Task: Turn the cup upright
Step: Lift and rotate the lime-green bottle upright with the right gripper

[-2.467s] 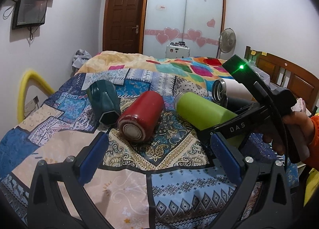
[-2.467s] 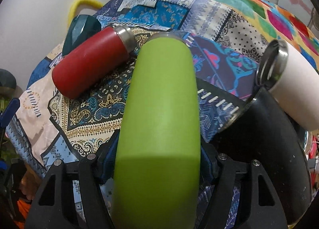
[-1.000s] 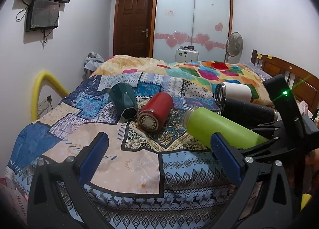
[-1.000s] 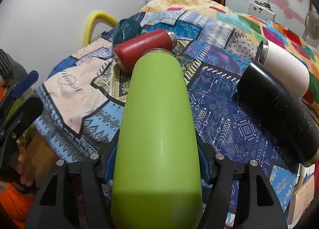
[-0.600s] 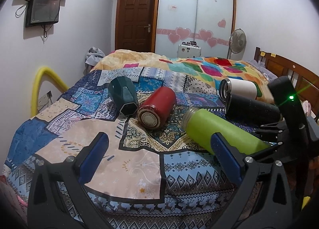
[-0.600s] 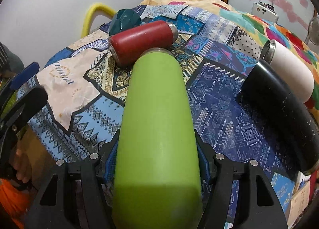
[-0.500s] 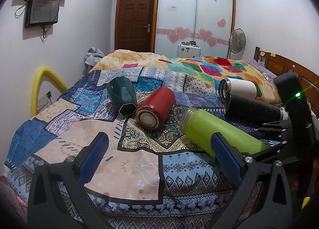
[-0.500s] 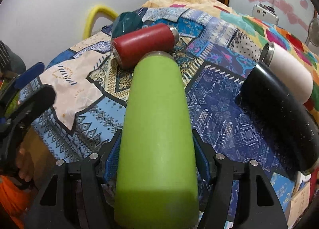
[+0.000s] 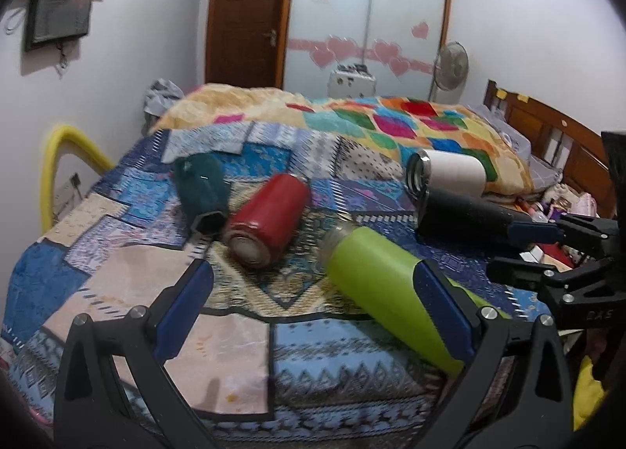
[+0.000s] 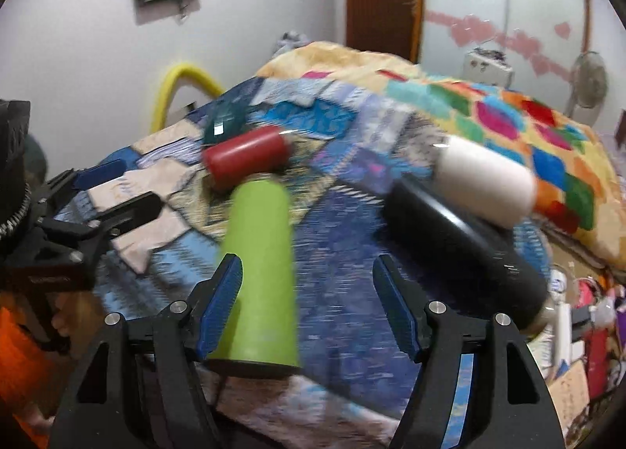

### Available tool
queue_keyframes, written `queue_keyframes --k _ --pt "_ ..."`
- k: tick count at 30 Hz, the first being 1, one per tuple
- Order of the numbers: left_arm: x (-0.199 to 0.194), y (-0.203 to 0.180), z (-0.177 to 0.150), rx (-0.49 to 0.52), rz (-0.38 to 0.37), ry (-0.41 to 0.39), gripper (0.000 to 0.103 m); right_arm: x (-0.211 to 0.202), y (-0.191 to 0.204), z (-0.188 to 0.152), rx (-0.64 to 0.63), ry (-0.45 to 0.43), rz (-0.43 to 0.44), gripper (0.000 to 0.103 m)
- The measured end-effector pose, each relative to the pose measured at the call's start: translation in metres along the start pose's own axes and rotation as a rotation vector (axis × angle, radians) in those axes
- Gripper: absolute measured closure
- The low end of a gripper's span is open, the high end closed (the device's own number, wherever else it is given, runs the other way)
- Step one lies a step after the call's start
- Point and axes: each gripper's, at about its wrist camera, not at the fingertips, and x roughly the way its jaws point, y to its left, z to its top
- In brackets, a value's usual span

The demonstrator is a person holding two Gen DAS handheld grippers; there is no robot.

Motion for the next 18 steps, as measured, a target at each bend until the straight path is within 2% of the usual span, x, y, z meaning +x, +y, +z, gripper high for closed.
queue_keyframes --k 5,7,11,15,18 --pt "0.024 -0.028 0.003 0.053 -0.030 0.078 0.000 0.017 -0.028 -0.015 0.041 0.031 -0.044 0.037" --pt "0.038 -0.036 0.003 0.061 -0.037 0.138 0.000 0.022 -0.034 -0.023 0.045 0.041 -0.044 0.037" --pt "0.054 -0.038 0.003 -0.001 -0.079 0.216 0.000 0.023 -0.032 -0.035 0.025 0.042 -0.019 0.037" --pt "0.067 -0.038 0.006 -0.062 -0.133 0.283 0.000 0.020 -0.028 -0.042 -0.002 0.011 -0.042 0.037" --pt "0.076 -0.044 0.005 -0.057 -0.155 0.335 0.000 0.022 -0.031 -0.044 0.032 0.009 0.009 0.037"
